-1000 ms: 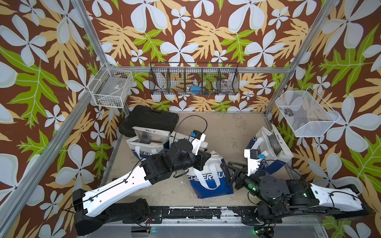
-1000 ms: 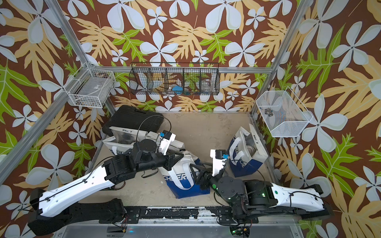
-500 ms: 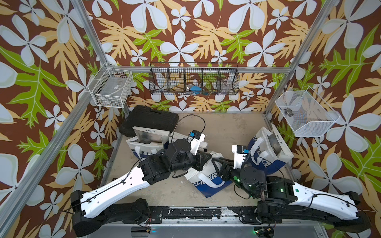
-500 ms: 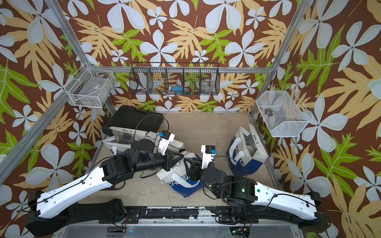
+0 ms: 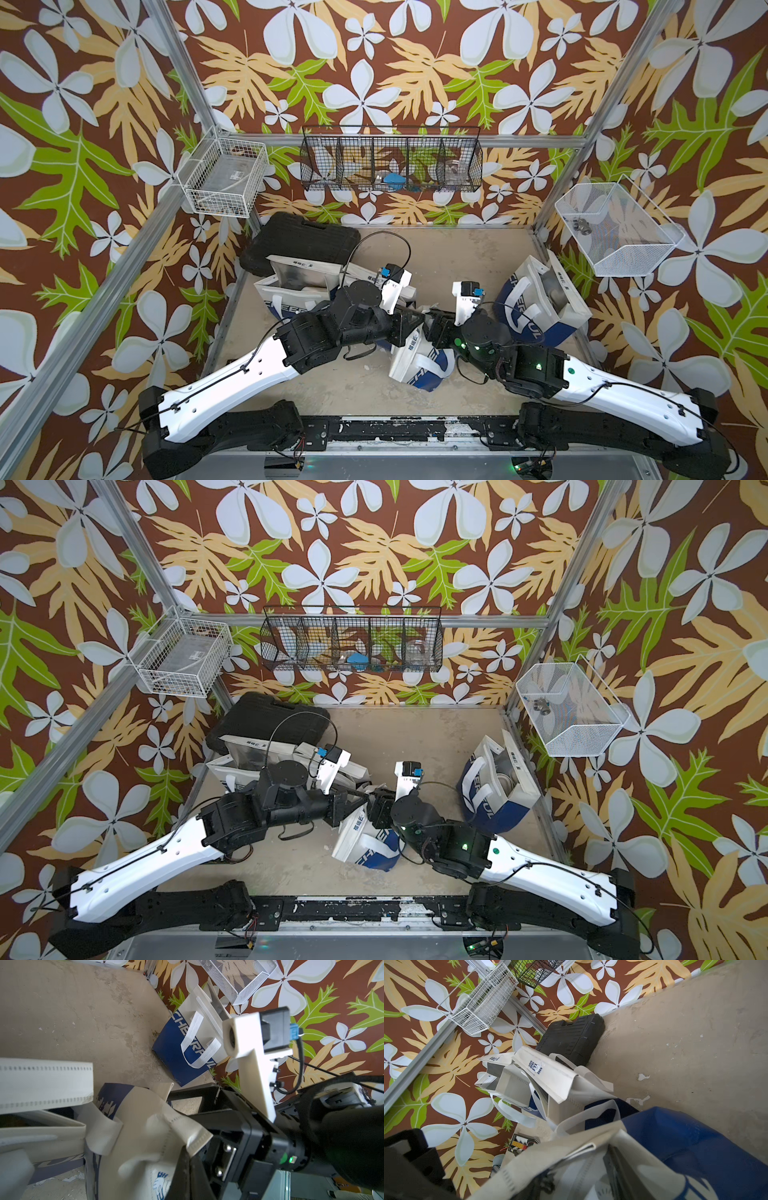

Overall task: Open the takeout bag
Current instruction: Open the takeout bag at the center of the board.

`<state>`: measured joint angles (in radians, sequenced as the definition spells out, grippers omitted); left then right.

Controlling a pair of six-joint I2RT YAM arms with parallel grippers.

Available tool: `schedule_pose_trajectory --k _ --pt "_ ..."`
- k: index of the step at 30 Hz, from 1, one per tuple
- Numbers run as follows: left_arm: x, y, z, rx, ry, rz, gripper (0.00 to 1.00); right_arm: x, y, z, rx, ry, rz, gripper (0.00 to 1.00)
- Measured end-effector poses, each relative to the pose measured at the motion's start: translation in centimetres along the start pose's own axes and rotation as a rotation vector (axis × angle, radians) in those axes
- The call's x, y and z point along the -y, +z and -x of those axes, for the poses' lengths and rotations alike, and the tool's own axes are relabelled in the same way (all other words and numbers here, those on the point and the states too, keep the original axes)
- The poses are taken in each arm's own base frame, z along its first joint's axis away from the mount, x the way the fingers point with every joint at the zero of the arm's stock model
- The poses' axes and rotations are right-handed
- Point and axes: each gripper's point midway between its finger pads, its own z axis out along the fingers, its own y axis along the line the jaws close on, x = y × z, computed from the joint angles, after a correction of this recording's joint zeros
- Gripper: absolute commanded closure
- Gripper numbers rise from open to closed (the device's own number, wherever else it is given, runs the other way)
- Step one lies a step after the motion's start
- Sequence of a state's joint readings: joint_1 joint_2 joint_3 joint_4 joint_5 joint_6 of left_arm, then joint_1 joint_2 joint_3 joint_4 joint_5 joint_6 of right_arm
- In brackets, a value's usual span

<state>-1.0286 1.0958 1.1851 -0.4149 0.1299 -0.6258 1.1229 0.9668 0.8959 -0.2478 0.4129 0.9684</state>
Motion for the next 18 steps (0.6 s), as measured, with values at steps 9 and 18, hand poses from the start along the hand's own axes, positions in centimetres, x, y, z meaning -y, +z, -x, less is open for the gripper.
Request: schedule_pose_trajectory --k 9,18 --pt "-0.5 -0.7 -0.1 0.007 0.006 0.029 1.0 -0.9 1.3 -1.2 -0.084 -0.019 0.0 0.87" --pt "-1.0 -1.9 0.1 0.039 0.036 0.062 1.0 3.0 -0.8 -0.2 -0.104 -0.045 -0.09 1.0"
